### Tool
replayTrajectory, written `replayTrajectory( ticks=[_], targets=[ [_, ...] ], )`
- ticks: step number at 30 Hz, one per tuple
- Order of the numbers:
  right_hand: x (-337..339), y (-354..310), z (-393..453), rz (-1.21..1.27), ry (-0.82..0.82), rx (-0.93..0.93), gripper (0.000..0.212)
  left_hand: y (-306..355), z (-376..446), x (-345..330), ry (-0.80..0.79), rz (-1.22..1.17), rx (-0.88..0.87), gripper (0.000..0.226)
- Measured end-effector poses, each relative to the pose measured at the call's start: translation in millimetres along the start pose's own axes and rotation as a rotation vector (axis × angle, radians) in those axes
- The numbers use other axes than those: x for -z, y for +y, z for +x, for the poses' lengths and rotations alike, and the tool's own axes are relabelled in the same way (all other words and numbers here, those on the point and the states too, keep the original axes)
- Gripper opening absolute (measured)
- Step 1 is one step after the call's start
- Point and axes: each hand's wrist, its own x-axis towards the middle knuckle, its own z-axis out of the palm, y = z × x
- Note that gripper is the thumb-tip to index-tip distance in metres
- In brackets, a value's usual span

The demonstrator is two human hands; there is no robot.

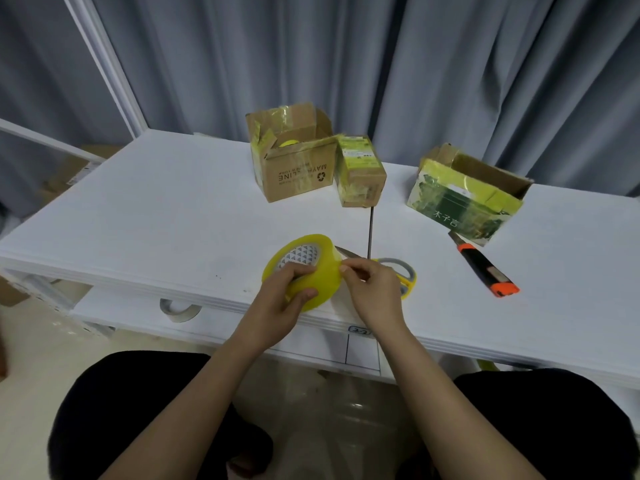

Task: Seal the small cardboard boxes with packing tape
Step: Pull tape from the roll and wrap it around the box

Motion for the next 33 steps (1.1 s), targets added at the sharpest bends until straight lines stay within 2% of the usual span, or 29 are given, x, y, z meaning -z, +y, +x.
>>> replayTrajectory(
  ticks=[5, 14, 20, 29, 33],
  targets=[
    [11, -1, 15, 0.009, -0.14, -0.104, 0.008, 1, -2, 1, 0.0, -0.023, -0.002, 0.026],
    [15, -6, 33, -0.318, -0.332, 0.12, 0.01, 3, 1, 1, 0.002, -0.055, 0.027, 0.026],
    [17, -5, 40, -0.358, -0.463, 0.143, 0.007, 2, 1, 3, -0.017, -0.049, 0.014, 0.034],
    [16, -6, 37, -0.273, -0.444, 0.128, 0.01, 2, 1, 6, -0.016, -0.05, 0.023, 0.03],
    [13, -9, 31, -0.084, -0.315, 0.109, 0.012, 1, 1, 7, -0.018, -0.072, 0.032, 0.024]
  ],
)
